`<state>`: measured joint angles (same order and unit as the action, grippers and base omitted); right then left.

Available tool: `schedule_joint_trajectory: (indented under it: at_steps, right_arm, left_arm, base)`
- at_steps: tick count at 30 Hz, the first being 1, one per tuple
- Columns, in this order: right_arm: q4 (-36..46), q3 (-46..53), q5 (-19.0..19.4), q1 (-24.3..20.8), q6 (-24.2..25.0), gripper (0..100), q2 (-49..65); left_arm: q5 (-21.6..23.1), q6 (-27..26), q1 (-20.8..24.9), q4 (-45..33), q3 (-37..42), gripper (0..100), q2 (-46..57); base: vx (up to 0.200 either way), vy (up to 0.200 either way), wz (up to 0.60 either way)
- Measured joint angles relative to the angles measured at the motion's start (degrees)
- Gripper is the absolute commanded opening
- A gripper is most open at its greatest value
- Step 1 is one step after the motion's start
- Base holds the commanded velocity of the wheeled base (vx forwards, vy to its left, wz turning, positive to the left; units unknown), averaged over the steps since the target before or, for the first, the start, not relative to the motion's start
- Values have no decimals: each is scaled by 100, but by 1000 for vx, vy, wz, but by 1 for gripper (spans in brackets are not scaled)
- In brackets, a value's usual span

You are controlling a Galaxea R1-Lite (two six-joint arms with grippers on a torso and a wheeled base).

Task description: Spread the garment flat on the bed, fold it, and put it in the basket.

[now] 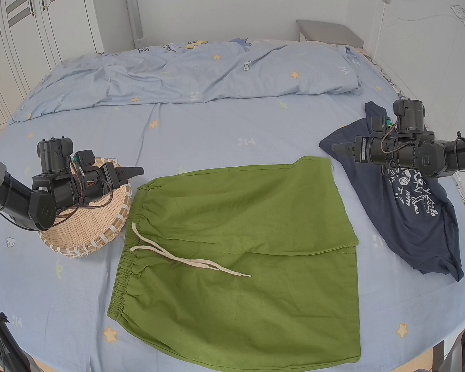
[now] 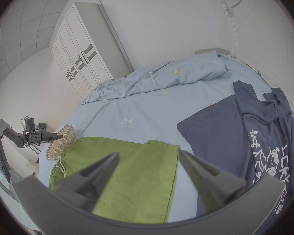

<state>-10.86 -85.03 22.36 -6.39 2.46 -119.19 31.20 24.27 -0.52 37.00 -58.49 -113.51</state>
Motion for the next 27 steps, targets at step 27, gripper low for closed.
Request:
schedule_joint_trajectory:
  at_steps: [27]
  right_arm:
    - [-68,2971,95,245,556,100,1816]
  left_arm:
    - [35,863,484,154,1925,100,1619]
  base:
    - [0,0,0]
